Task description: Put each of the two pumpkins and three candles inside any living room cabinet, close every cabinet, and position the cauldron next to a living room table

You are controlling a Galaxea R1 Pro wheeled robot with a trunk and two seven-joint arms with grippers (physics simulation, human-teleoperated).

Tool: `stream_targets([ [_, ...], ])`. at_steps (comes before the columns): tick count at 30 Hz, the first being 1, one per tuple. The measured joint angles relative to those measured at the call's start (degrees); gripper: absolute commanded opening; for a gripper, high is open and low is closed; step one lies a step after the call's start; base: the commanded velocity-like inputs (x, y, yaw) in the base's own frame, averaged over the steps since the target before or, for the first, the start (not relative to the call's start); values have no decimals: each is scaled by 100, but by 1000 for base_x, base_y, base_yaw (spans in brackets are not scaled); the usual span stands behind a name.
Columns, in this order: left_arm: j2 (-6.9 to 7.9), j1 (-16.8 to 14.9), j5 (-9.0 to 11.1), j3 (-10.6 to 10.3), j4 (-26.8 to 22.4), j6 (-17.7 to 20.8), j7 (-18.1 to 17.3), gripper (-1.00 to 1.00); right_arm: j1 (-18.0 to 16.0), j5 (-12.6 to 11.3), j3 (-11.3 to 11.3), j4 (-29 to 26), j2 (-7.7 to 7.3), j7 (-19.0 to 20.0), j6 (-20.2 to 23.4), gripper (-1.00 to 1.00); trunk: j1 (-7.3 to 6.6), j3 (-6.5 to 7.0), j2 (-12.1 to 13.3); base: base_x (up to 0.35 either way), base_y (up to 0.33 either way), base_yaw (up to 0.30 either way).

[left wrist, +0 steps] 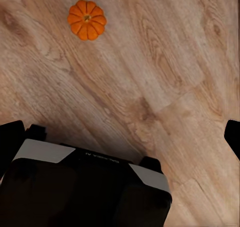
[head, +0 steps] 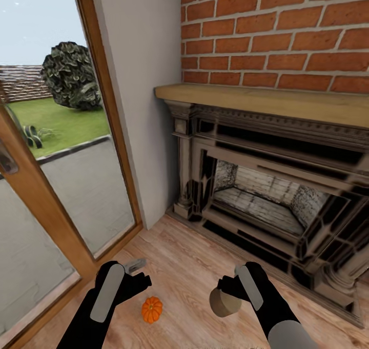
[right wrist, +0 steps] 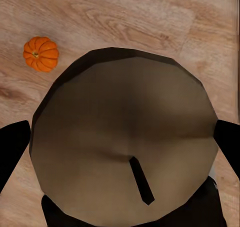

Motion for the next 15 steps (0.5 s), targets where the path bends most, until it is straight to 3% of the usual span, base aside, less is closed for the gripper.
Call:
stream_targets([
  [15,0,1,0,-1,0,0,0,100,0,-3,-3,-6,6,-11,-3,-100,-330,221,603,0,0,-260],
])
